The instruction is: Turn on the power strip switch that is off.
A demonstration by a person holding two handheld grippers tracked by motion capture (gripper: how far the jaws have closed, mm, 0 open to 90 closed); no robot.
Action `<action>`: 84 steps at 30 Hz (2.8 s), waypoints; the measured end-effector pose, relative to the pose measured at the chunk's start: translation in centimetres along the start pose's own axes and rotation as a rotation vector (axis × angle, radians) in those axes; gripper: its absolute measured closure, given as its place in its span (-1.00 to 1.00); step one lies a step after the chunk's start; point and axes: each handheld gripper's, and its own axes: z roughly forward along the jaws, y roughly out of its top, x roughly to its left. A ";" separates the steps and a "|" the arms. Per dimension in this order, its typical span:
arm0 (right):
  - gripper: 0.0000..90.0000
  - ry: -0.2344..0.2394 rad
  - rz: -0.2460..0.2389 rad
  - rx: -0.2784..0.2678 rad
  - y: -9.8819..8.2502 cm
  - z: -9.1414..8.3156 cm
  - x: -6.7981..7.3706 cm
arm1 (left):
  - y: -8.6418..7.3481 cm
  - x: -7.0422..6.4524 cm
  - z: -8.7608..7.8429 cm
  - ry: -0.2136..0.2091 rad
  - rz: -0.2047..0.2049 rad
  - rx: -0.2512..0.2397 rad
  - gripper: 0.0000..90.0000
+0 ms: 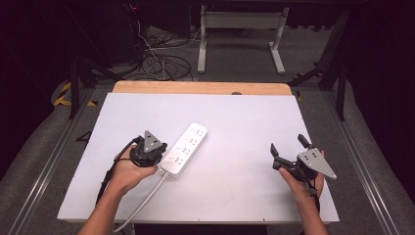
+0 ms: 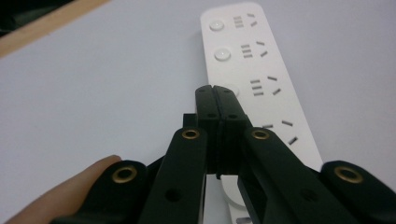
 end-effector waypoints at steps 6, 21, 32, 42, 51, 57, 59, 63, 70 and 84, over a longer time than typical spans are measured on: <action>-0.85 0.001 -0.004 0.002 0.0 0.0 0.0 | 0.6 -0.1 1.3 -0.042 -0.003 0.095 1.00; -0.83 0.010 -0.013 0.010 0.0 0.0 0.1 | 2.0 -0.2 3.3 -0.076 -0.028 0.254 1.00; -0.82 0.008 -0.015 0.014 0.0 0.0 0.1 | 1.8 -0.8 3.5 -0.088 -0.013 0.248 1.00; -0.82 0.004 -0.015 0.014 0.0 -0.1 0.0 | 1.8 -0.9 3.6 -0.086 -0.035 0.230 1.00; -0.81 0.000 -0.016 0.017 0.0 -0.1 0.1 | 1.3 0.0 3.3 -0.105 -0.069 0.228 1.00; -0.81 -0.001 -0.015 0.015 0.0 -0.1 0.0 | 1.1 0.0 3.3 -0.096 -0.072 0.225 1.00; -0.81 -0.001 -0.011 0.014 0.0 -0.2 -0.1 | 0.9 0.0 3.4 -0.105 -0.071 0.215 1.00; -0.81 -0.008 -0.010 0.010 0.1 -0.3 -0.1 | 0.9 -0.7 3.5 -0.142 -0.079 0.201 1.00; -0.81 -0.003 -0.009 0.010 0.1 -0.3 -0.1 | 0.9 -0.5 3.5 -0.154 -0.099 0.191 1.00; -0.81 -0.006 -0.009 0.019 0.0 -0.2 -0.1 | -0.3 1.2 3.1 -0.128 -0.150 0.155 1.00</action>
